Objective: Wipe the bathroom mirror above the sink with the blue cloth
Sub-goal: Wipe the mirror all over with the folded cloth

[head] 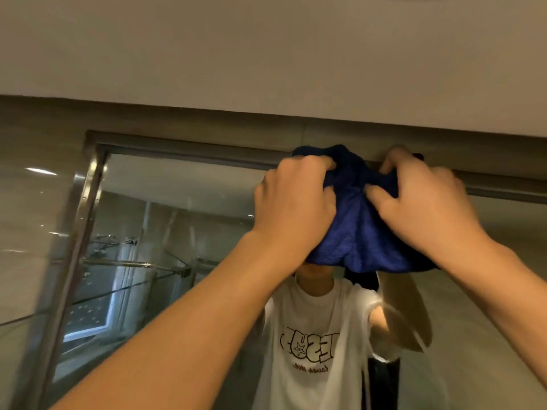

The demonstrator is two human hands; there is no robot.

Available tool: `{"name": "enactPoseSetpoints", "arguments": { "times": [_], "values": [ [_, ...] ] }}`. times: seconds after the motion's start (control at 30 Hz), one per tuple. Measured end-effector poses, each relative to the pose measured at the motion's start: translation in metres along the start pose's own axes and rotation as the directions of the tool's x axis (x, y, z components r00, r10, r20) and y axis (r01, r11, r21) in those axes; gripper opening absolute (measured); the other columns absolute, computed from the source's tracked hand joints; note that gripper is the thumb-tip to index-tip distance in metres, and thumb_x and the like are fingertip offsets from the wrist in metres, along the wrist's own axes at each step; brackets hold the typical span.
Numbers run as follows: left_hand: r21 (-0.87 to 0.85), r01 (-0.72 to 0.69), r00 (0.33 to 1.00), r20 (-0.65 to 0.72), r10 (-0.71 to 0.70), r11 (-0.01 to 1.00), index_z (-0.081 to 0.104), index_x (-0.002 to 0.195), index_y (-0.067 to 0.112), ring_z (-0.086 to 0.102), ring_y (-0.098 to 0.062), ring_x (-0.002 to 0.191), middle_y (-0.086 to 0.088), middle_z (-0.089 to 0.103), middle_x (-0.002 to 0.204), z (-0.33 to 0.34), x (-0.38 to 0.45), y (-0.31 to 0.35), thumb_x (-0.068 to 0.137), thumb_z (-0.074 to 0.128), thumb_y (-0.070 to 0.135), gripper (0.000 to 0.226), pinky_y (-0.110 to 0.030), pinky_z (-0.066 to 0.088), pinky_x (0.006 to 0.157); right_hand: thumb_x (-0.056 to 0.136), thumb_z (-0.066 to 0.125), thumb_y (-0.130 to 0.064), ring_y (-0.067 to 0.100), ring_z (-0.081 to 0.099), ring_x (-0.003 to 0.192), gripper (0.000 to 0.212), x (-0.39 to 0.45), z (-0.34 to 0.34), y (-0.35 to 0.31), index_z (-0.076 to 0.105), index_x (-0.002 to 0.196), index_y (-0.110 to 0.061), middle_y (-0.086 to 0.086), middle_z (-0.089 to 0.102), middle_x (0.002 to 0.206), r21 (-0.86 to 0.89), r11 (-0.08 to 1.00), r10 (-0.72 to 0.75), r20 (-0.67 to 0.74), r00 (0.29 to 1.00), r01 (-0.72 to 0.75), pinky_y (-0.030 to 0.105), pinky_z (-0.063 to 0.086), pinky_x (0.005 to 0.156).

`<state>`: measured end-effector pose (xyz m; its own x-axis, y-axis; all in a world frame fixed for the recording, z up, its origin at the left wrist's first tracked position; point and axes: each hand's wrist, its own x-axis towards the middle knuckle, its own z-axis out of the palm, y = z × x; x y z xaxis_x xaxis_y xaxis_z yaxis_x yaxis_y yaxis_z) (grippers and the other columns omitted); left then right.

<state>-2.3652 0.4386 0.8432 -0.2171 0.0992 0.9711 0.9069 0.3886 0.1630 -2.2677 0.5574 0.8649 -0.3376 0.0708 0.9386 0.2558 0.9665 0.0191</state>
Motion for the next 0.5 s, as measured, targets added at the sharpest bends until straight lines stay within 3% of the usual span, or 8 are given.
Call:
{"name": "enactPoseSetpoints", "arguments": {
  "times": [0.13, 0.33, 0.5],
  "values": [
    [0.001, 0.07, 0.996, -0.048, -0.069, 0.998, 0.06, 0.128, 0.039, 0.058, -0.029, 0.118, 0.001, 0.065, 0.127, -0.027, 0.003, -0.052, 0.089, 0.062, 0.036, 0.039, -0.044, 0.051, 0.093, 0.091, 0.056, -0.033, 0.04, 0.057, 0.092, 0.024, 0.009, 0.025, -0.051, 0.048, 0.109, -0.018, 0.011, 0.055, 0.091, 0.021, 0.998, -0.057, -0.068, 0.996, 0.058, 0.035, 0.036, 0.067],
    [0.055, 0.162, 0.979, -0.132, -0.154, 0.985, 0.063, 0.109, 0.037, 0.061, -0.036, 0.105, -0.003, 0.07, 0.109, -0.066, 0.009, -0.124, 0.081, 0.071, 0.041, 0.029, -0.047, 0.052, 0.085, 0.093, 0.054, -0.033, 0.039, 0.058, 0.095, 0.03, 0.025, 0.063, -0.123, 0.048, 0.118, -0.019, 0.012, 0.061, 0.103, 0.047, 0.99, -0.125, -0.113, 0.986, 0.131, 0.033, 0.029, 0.064],
    [0.045, 0.197, 0.972, -0.138, -0.189, 0.979, 0.067, 0.104, 0.033, 0.063, -0.037, 0.102, -0.007, 0.072, 0.103, -0.079, 0.014, -0.138, 0.078, 0.075, 0.035, 0.027, -0.045, 0.052, 0.081, 0.092, 0.053, -0.034, 0.037, 0.058, 0.093, 0.03, 0.031, 0.071, -0.141, 0.048, 0.118, -0.02, 0.009, 0.059, 0.1, 0.068, 0.987, -0.139, -0.073, 0.988, 0.144, 0.033, 0.029, 0.063]
  ]
}}
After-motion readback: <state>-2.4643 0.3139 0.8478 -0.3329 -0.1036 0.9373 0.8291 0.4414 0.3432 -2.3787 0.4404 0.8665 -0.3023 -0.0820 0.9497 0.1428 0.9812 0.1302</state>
